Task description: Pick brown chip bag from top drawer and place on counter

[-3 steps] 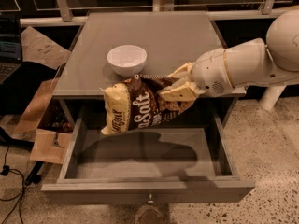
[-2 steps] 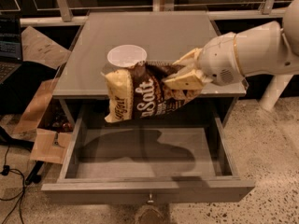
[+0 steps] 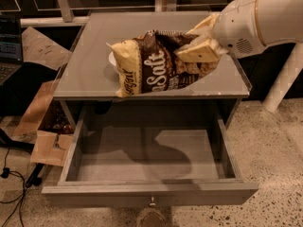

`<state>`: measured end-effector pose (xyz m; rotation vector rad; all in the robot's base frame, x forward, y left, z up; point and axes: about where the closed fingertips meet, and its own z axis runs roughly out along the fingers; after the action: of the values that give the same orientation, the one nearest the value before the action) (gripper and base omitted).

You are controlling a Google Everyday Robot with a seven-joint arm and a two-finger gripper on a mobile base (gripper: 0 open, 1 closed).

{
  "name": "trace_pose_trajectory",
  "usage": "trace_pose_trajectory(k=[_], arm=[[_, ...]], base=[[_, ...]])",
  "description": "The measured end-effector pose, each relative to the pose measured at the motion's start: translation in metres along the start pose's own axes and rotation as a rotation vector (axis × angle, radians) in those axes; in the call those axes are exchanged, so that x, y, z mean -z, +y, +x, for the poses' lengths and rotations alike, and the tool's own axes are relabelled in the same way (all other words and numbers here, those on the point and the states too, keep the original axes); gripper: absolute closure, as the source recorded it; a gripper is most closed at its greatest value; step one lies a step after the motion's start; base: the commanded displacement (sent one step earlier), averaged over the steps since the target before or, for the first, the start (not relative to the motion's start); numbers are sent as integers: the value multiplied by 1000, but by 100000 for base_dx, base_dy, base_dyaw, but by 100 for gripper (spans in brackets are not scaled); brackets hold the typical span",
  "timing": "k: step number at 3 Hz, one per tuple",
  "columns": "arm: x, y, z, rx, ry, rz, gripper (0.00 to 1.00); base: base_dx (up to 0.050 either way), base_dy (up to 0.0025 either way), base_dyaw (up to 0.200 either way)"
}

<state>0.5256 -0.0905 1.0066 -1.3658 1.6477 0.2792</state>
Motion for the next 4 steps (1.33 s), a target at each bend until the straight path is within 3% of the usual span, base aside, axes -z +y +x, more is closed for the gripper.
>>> trace_pose_trajectory(k=[2, 3, 4], arm=[[35, -42, -1, -8, 81, 205, 100], [41, -66, 7, -24, 129, 321, 100], [36, -93, 21, -46, 186, 396, 100]], base=[[0, 0, 0], [0, 0, 0], [0, 0, 0]])
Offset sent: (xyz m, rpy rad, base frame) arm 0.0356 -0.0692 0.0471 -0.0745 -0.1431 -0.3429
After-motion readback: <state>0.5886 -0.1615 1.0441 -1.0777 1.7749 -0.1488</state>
